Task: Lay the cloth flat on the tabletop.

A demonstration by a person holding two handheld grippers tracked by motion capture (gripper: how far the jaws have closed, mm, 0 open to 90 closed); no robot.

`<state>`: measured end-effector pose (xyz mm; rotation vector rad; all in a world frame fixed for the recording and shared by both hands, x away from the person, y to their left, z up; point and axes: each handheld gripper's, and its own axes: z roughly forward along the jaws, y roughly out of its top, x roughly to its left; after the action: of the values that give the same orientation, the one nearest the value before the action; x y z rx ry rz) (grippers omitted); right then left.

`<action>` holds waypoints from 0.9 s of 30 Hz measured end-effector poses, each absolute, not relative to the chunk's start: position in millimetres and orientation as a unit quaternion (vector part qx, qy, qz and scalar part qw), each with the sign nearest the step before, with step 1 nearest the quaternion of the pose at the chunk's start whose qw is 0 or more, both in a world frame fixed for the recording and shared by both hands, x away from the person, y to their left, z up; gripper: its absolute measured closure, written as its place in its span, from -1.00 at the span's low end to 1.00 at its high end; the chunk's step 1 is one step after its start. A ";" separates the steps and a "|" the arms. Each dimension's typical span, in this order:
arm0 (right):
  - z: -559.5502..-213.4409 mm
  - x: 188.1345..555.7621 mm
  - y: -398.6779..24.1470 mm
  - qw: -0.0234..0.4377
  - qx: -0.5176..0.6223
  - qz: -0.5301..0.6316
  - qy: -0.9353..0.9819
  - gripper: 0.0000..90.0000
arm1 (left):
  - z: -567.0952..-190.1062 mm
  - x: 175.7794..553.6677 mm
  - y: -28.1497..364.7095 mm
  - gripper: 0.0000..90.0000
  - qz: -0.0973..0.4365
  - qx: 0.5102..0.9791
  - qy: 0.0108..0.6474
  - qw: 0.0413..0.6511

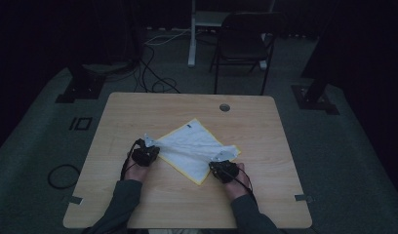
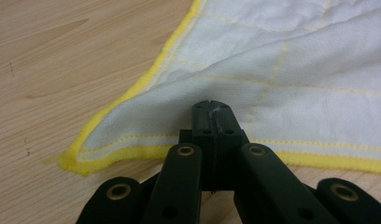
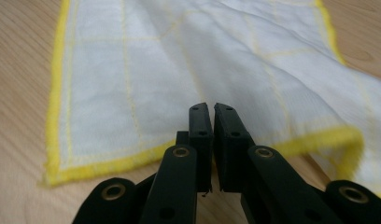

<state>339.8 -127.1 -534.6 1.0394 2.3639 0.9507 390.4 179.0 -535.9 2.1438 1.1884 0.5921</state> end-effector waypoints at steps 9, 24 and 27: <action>-525.5 331.9 -154.4 0.204 0.392 0.340 0.830 0.98 | -536.3 383.4 177.7 1.00 0.228 0.810 0.447 0.304; -530.1 339.1 -114.2 0.200 0.369 0.346 0.839 0.68 | -527.5 368.3 168.5 0.88 0.198 0.820 0.413 0.344; -534.3 340.2 -110.1 0.197 0.368 0.343 0.842 0.67 | -518.4 372.7 163.2 0.86 0.205 0.820 0.403 0.351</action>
<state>340.2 -110.1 -534.3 1.0292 2.3573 0.9612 372.7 163.2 -518.4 2.1241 1.0428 0.5296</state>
